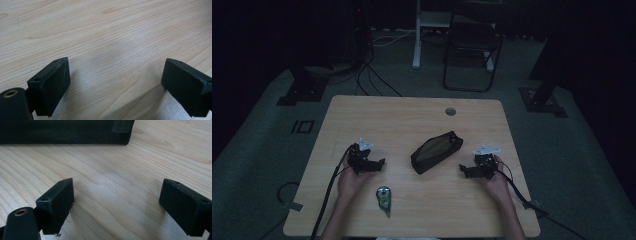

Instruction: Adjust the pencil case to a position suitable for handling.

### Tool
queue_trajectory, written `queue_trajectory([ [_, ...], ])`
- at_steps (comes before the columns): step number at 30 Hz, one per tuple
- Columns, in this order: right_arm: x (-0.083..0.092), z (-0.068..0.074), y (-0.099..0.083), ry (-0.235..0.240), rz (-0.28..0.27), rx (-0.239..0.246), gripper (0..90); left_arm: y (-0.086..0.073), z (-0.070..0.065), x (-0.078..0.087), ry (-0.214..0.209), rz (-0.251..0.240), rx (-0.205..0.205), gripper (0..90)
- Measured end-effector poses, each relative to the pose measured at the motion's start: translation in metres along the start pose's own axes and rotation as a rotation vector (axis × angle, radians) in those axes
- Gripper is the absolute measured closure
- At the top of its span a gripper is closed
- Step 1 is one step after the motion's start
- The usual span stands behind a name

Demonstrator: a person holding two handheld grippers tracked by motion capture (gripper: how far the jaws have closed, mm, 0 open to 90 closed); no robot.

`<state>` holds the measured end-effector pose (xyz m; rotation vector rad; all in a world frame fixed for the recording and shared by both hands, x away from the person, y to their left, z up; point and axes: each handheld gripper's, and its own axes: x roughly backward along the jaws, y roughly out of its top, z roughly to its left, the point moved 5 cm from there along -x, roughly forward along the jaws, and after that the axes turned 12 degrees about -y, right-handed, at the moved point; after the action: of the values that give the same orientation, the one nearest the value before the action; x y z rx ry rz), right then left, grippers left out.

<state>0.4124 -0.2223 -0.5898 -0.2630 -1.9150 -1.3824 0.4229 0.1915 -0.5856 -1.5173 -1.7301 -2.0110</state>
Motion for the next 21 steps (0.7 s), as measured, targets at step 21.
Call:
queue_trajectory([
  [21,0.0,0.0,0.0,0.001,0.0,0.002,12.7,0.002,-0.01,0.011,-0.039,0.024,0.021,32.3],
])
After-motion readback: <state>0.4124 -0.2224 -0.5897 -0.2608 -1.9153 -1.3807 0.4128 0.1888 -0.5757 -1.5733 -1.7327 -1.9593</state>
